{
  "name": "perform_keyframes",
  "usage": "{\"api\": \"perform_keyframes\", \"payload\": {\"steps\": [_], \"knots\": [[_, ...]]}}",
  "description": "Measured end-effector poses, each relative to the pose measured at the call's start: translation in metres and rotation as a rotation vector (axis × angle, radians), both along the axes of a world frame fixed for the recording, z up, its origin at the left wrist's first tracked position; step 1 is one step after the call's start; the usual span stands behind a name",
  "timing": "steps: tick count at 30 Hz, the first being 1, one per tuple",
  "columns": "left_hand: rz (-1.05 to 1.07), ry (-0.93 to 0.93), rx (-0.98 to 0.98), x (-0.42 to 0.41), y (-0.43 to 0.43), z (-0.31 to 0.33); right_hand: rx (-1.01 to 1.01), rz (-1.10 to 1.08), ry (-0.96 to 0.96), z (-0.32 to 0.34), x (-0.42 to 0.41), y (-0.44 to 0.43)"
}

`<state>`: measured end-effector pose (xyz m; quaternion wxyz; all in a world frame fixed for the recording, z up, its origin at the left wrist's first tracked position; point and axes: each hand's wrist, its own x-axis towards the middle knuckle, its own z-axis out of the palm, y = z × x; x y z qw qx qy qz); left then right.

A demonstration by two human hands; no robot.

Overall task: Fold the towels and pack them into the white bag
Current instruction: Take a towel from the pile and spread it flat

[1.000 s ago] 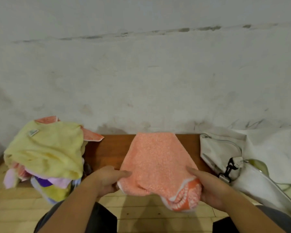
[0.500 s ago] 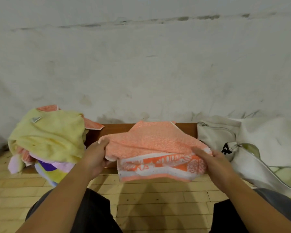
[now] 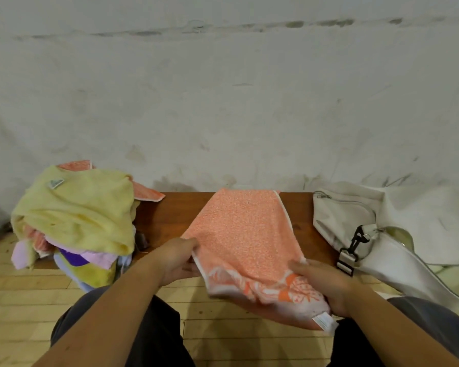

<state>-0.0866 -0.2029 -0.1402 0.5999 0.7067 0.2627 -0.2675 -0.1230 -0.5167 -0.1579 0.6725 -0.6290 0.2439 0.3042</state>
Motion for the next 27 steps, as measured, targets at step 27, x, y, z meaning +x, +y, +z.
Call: {"api": "perform_keyframes", "payload": {"steps": [27], "knots": [[-0.008, 0.049, -0.166, -0.004, 0.019, 0.025, 0.002, -0.180, -0.014, 0.004, -0.002, -0.016]]}}
